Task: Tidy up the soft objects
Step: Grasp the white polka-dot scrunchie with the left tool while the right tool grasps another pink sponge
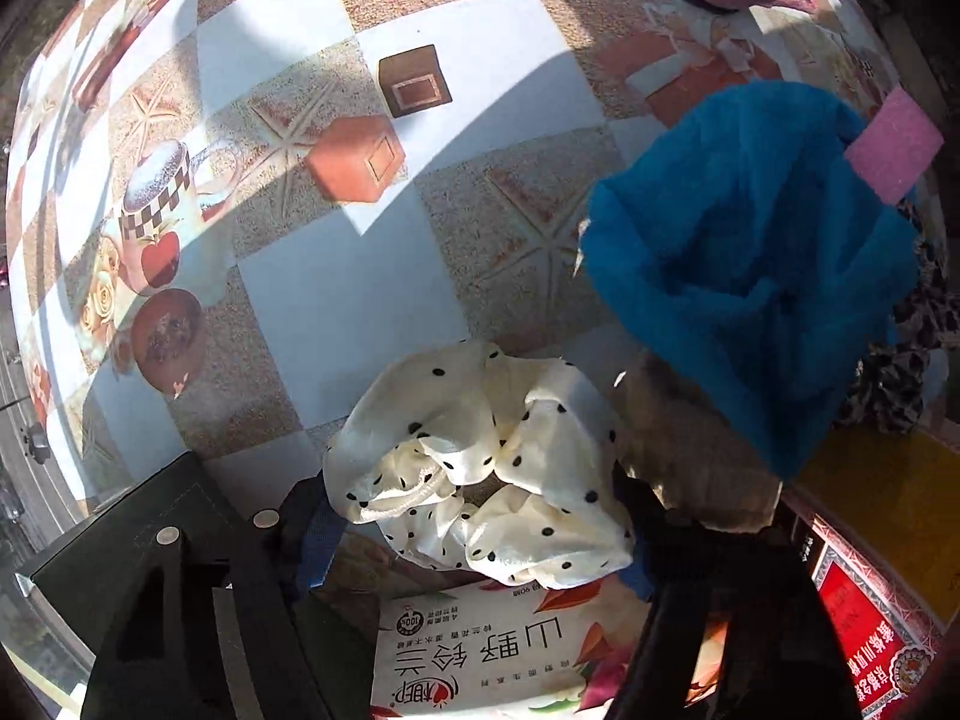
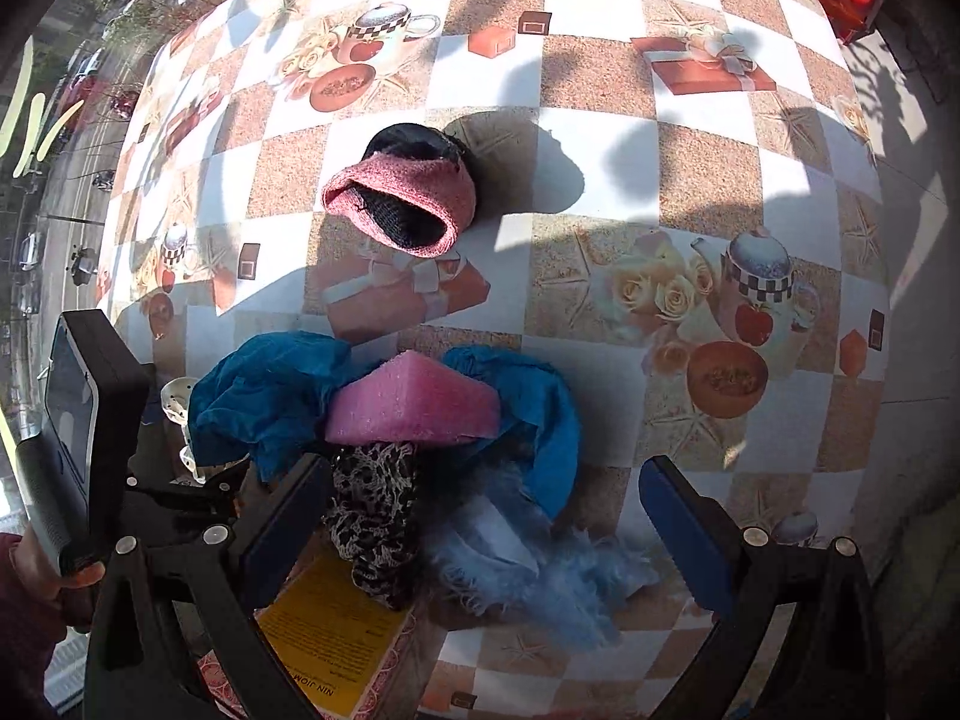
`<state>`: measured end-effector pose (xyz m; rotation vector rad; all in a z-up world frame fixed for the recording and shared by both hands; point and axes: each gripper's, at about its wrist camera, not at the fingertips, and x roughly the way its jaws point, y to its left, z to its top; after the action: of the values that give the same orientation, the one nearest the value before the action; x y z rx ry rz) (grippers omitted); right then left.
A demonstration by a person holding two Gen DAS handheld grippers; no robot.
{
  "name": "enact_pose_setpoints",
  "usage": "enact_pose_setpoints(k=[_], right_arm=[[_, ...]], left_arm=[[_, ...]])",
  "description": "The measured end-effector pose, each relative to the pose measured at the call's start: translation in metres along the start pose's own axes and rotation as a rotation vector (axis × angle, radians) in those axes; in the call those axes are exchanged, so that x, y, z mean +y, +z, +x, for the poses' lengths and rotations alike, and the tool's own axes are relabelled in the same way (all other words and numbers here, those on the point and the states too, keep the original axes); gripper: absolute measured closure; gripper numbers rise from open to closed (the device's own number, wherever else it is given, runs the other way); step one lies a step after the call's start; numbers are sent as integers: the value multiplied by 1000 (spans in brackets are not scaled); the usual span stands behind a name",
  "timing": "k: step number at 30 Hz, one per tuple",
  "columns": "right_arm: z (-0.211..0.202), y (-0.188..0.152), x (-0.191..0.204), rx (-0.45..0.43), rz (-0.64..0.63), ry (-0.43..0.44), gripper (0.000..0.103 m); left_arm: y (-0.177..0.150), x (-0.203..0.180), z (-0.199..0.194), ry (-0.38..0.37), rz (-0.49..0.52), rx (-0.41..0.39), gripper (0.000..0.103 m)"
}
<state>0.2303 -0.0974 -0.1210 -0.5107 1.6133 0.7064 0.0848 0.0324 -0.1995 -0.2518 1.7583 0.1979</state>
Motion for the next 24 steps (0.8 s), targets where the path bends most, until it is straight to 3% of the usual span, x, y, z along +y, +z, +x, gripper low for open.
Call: enact_pose_setpoints(k=[1,3,8,12,15,18,21,24], right_arm=[[0,0,3,-5,-18,-4,0],[0,1,11,-14,-59,-5,0],[15,7,37,4,-155,-14,0],[34,15,38,16,-189,-142,0],[29,27,4,-33,-77,-225,0],[18,34,-49,-47,115,-238,0],[7,30,-84,-56,220,-190,0],[7,24,-91,-43,223,-109,0]], left_arm=[[1,1,-4,1,-1,-15,54],[-2,3,-8,-1,-33,-24,75],[-8,15,-17,3,-125,-50,75],[-14,16,-29,10,-136,-92,75],[-17,17,-39,10,-157,-116,75],[-18,19,-46,8,-177,-136,75],[-24,19,-53,2,-184,-155,75],[-28,16,-61,7,-191,-166,75]])
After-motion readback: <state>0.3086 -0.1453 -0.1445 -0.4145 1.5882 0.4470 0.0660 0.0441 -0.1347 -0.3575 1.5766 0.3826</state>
